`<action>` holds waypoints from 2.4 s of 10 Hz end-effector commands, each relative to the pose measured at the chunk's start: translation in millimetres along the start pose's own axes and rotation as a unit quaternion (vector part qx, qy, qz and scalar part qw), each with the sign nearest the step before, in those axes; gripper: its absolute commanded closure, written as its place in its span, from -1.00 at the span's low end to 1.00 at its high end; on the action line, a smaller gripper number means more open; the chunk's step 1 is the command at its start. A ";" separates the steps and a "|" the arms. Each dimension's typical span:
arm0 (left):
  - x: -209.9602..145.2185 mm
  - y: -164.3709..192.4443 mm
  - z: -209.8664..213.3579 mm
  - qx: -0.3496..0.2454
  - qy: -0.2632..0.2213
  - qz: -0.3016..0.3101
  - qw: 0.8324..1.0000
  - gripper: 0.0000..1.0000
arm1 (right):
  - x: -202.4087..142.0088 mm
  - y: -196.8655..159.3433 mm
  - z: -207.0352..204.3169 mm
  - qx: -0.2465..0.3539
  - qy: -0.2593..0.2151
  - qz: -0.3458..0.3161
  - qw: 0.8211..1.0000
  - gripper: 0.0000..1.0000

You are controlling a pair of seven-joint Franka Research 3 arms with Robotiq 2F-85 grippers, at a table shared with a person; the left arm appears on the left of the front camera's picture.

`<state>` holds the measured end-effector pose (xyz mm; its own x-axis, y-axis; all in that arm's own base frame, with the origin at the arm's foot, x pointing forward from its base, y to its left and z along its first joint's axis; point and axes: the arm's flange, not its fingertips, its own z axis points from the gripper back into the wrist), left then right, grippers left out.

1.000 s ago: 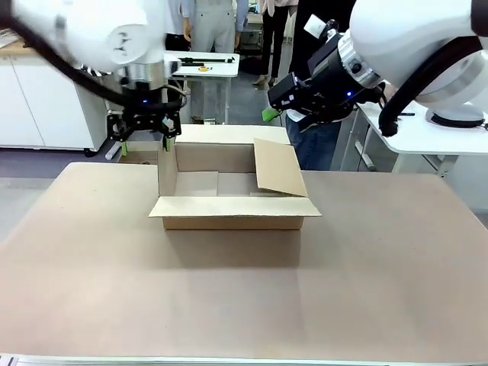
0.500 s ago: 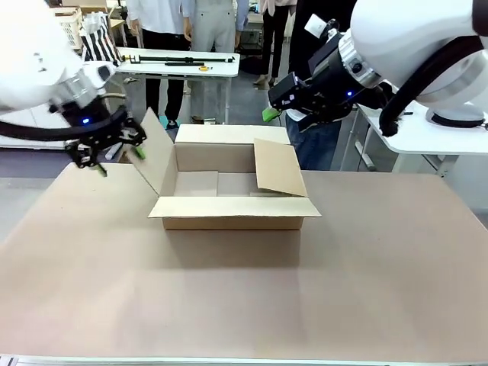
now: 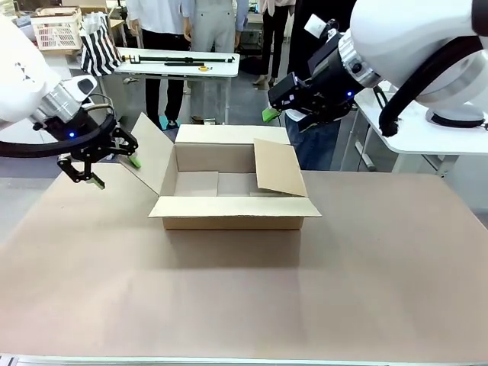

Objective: Pack the gift set into the box.
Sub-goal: Place both hands on the side flaps of the Package Box and spread them outward.

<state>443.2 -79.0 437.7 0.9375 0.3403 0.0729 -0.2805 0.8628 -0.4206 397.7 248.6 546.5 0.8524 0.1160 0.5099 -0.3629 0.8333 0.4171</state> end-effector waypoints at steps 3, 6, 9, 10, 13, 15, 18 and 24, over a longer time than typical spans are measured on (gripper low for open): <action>0.6 -6.0 5.1 0.017 -0.008 0.006 1.000 -1.00 | 31.9 25.0 -26.0 -0.096 0.053 0.013 0.994 -1.00; 0.6 -6.0 5.1 0.017 -0.008 0.006 1.000 -1.00 | 102.1 71.2 -116.4 -0.249 0.215 0.018 0.944 -1.00; 0.6 -6.0 5.1 0.017 -0.008 0.006 1.000 -1.00 | 113.7 81.4 -191.0 -0.281 0.210 0.019 0.936 -1.00; 0.6 -6.0 5.1 0.017 -0.008 0.006 1.000 -1.00 | 99.2 71.0 -195.5 -0.238 0.254 0.067 0.935 -1.00; 0.6 -6.0 5.1 0.017 -0.008 0.006 1.000 -1.00 | 72.3 72.8 -214.4 -0.366 0.263 0.059 0.891 -1.00; 0.6 -6.0 5.1 0.017 -0.008 0.006 1.000 -1.00 | 62.6 60.4 -236.9 -0.468 0.206 0.015 0.859 -1.00; 0.6 -6.0 5.1 0.017 -0.008 0.006 1.000 -1.00 | 54.9 31.0 -246.0 -0.479 0.195 -0.028 0.855 -1.00; 0.6 -6.0 5.1 0.017 -0.008 0.006 1.000 -1.00 | 54.9 7.6 -181.0 -0.508 0.142 -0.084 0.845 -1.00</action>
<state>445.0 -82.4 443.0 0.9337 0.3479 0.0840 -0.2874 0.8687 -0.4034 531.2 382.1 428.8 0.9814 -0.0023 0.1919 0.0936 0.8785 -0.4684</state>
